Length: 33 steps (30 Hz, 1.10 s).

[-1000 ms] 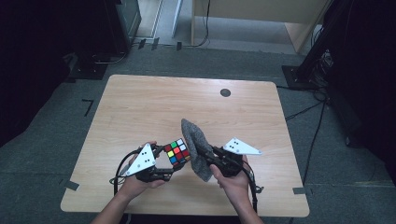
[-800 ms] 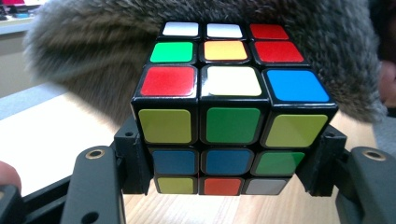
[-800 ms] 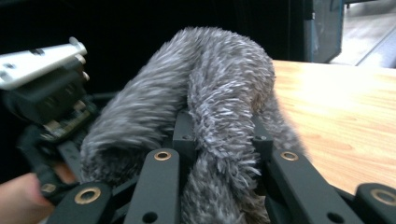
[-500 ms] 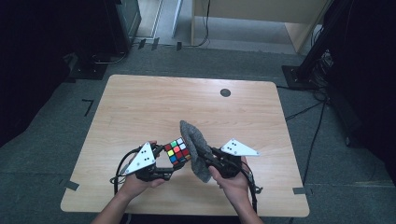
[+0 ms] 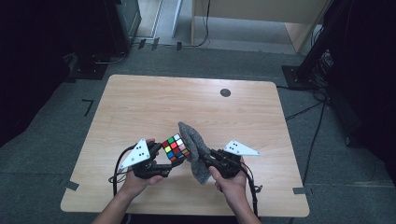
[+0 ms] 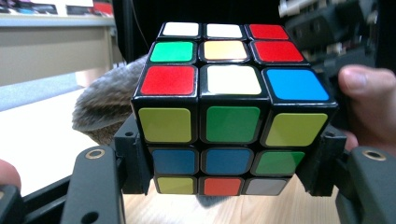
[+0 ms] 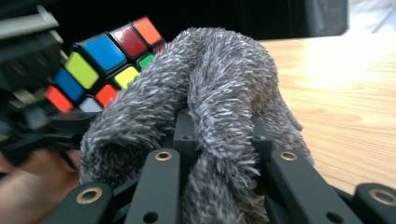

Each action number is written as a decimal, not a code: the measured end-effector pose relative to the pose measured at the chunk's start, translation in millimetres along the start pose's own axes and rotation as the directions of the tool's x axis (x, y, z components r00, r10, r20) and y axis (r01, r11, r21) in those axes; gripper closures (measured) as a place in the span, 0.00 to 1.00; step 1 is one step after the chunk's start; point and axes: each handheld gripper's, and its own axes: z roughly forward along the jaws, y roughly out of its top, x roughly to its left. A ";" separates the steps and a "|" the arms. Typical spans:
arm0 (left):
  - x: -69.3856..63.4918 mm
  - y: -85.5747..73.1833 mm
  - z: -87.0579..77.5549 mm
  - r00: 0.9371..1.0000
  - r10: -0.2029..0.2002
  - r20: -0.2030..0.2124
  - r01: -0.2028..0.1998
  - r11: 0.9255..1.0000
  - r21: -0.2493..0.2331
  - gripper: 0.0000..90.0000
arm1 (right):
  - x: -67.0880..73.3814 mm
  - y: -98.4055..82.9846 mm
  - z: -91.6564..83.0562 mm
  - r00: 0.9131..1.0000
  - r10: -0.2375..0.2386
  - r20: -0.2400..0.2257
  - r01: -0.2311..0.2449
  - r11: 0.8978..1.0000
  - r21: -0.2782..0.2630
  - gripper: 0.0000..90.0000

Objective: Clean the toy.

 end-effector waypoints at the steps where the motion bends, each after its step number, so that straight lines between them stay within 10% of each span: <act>1: -0.1 -0.3 -0.2 1.000 -0.004 -0.003 0.004 1.000 -0.013 0.38 | 1.3 -0.7 1.0 1.000 0.006 -0.008 -0.006 1.000 -0.013 0.82; 13: -1.1 -0.9 0.3 0.998 -0.059 -0.034 0.056 0.995 -0.085 0.38 | 5.8 -14.6 14.5 0.984 0.163 -0.070 -0.165 0.986 -0.027 0.83; 21: -1.7 -2.1 2.5 0.996 -0.093 -0.016 0.091 0.991 -0.099 0.38 | 18.2 -23.8 26.2 0.985 0.125 -0.116 -0.122 0.992 0.035 0.83; 27: 1.6 -1.6 0.2 0.993 -0.108 -0.036 0.105 0.991 -0.080 0.38 | 24.0 -28.8 33.5 0.996 0.010 -0.093 0.000 0.994 0.111 0.82; 33: 2.5 -1.0 0.9 0.992 -0.122 -0.031 0.120 0.990 -0.072 0.38 | 10.5 -15.3 14.3 0.999 0.041 -0.030 -0.042 0.999 -0.034 0.82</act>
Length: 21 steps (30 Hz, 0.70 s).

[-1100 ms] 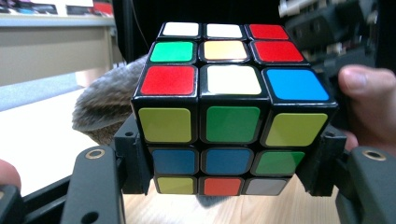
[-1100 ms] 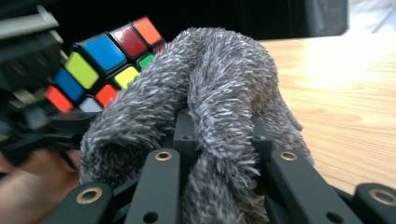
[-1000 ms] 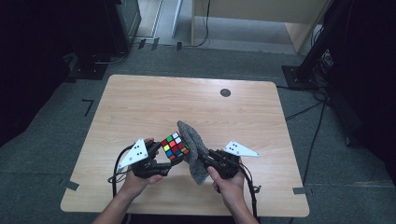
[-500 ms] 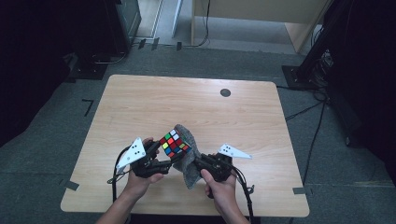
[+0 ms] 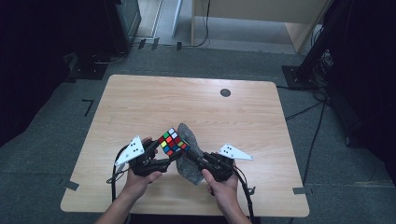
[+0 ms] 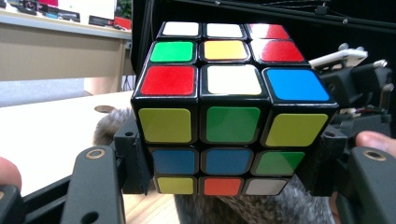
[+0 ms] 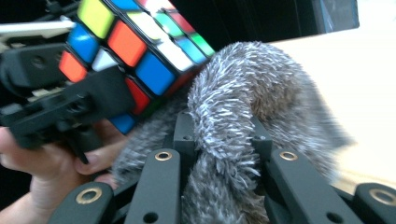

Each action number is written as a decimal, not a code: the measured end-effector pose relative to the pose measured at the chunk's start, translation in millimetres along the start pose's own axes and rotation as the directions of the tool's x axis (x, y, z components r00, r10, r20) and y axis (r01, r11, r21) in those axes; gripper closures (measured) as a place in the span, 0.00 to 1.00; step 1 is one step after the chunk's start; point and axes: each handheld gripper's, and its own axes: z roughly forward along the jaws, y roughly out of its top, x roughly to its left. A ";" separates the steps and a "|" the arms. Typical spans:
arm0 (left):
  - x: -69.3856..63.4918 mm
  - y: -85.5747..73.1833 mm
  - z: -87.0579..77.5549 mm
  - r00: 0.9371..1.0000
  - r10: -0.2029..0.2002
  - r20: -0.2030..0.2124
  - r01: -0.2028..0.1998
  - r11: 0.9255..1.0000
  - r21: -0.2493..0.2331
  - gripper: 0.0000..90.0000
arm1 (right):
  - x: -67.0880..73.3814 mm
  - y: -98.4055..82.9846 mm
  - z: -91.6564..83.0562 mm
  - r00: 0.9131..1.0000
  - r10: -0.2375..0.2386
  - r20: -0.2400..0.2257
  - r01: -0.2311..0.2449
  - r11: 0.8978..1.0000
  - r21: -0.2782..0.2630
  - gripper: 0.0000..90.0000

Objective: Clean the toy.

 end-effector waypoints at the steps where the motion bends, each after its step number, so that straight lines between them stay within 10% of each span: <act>1: 0.0 0.0 0.0 1.000 0.000 0.000 0.000 1.000 0.000 0.38 | 0.0 0.0 0.0 1.000 0.000 0.000 0.000 1.000 0.000 0.82; 7: -2.4 -1.3 3.1 1.000 0.011 0.003 -0.012 0.999 0.031 0.38 | 17.4 -15.8 18.9 0.990 -0.105 -0.090 0.116 0.985 0.131 0.82; 12: 2.8 -0.8 1.1 1.000 -0.019 -0.011 0.019 0.999 0.050 0.38 | 4.0 -11.8 14.1 0.986 -0.163 0.044 0.156 0.978 0.138 0.81; 15: 7.1 -0.6 0.4 0.999 -0.038 -0.029 0.040 0.997 0.064 0.38 | -15.5 -6.5 4.6 0.960 -0.227 0.163 0.206 0.969 0.136 0.76; 21: 15.1 0.1 -0.4 0.996 -0.076 -0.054 0.080 0.994 0.072 0.38 | -29.1 -7.3 4.9 0.920 -0.311 0.240 0.278 0.947 0.162 0.46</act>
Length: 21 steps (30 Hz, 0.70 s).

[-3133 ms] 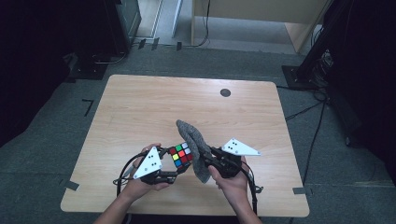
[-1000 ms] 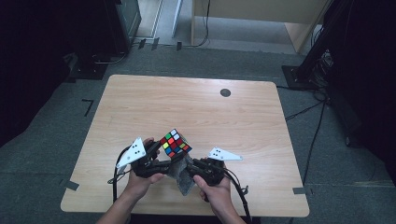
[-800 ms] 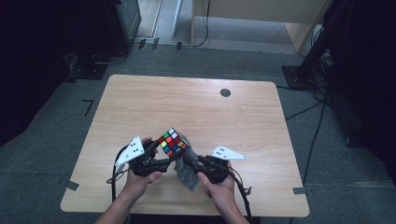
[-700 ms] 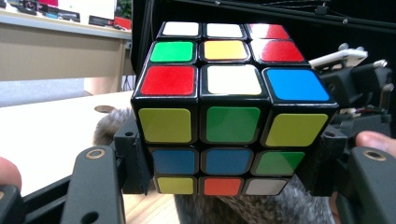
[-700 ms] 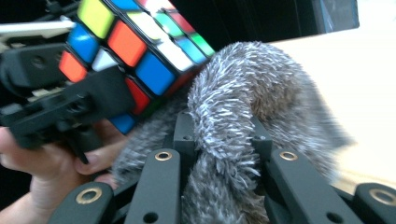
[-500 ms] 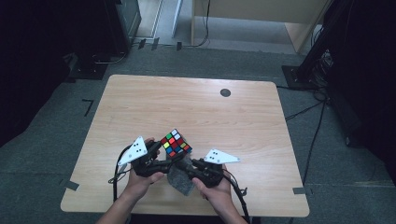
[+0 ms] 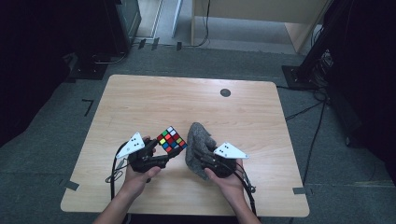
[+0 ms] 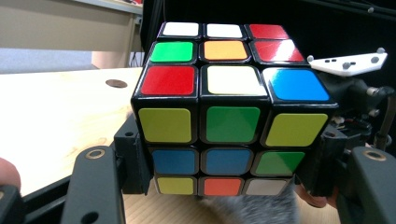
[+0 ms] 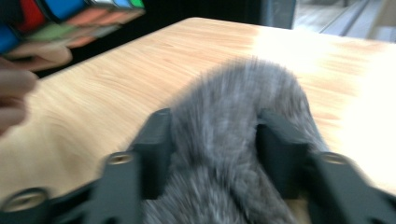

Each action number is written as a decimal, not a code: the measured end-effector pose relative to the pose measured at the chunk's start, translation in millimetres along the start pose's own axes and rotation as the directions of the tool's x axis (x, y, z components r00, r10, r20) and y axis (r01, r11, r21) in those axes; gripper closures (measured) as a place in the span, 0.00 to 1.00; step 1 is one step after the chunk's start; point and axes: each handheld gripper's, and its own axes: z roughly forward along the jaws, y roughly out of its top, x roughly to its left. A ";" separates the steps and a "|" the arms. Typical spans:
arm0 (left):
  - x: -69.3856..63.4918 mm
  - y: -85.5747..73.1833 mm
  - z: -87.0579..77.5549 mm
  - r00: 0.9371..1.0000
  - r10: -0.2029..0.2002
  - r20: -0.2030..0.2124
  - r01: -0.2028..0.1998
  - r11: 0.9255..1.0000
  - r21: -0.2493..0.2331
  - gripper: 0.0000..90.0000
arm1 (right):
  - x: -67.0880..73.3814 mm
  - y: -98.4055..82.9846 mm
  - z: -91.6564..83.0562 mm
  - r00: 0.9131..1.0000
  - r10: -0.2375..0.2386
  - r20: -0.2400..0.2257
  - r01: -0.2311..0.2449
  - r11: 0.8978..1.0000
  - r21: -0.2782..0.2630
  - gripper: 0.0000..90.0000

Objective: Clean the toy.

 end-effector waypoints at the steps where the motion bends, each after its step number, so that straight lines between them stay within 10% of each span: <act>1: 0.5 0.1 0.1 1.000 -0.005 0.001 0.005 1.000 0.000 0.38 | 0.7 0.4 -0.2 1.000 -0.016 0.009 0.016 1.000 -0.007 0.42; 11: -2.5 -0.4 5.4 1.000 -0.020 0.007 0.020 1.000 0.018 0.38 | 33.8 6.2 1.1 0.987 -0.135 -0.086 0.125 0.986 -0.109 0.28; 21: -9.1 -1.2 13.1 0.997 -0.068 0.022 0.066 0.997 0.049 0.38 | 53.6 4.7 5.7 0.981 -0.195 -0.022 0.188 0.966 -0.177 0.30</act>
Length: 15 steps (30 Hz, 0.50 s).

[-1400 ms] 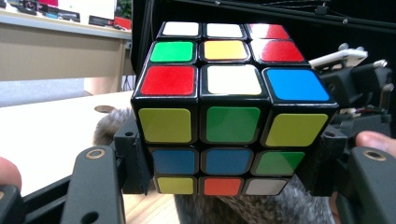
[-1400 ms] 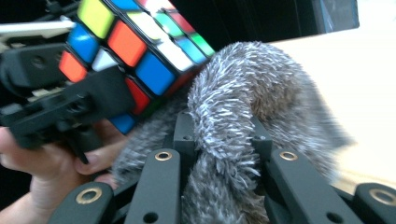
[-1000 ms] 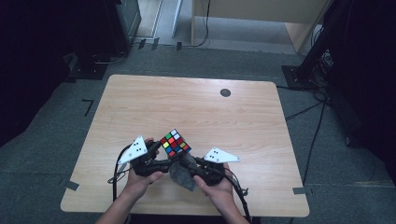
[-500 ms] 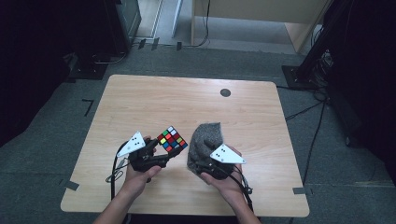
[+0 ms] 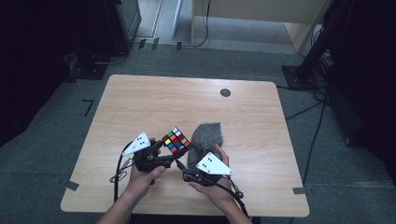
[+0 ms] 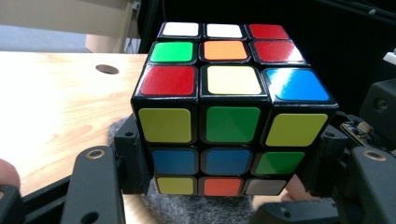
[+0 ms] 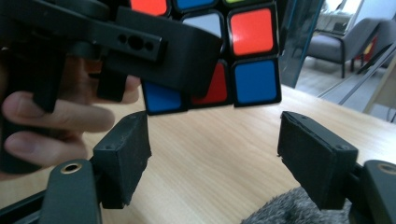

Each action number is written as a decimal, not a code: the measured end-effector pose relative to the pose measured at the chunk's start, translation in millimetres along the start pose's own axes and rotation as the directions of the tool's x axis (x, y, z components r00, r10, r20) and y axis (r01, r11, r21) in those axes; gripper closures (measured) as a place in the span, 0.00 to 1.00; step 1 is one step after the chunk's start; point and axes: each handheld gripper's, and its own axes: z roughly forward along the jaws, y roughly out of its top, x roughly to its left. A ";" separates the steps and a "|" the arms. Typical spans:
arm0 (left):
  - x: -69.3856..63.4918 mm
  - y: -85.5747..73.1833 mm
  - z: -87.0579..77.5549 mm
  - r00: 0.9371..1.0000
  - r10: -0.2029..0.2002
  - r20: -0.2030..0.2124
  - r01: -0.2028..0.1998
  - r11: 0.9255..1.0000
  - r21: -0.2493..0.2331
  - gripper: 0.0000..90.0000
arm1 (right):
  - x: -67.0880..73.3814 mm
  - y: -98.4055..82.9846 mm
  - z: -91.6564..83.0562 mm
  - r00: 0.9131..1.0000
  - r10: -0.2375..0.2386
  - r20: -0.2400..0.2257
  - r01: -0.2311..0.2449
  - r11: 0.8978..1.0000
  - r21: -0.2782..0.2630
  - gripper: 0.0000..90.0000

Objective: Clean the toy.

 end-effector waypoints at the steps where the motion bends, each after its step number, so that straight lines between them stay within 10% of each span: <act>1: -0.4 0.0 0.5 1.000 -0.007 0.004 0.007 1.000 0.002 0.38 | -0.7 -0.1 0.1 1.000 -0.001 0.001 0.001 1.000 -0.019 0.30; 15: -1.3 -0.4 6.1 0.994 -0.097 0.041 0.095 0.995 0.038 0.38 | 3.4 0.3 -0.4 0.998 -0.049 0.037 0.051 0.997 -0.060 0.36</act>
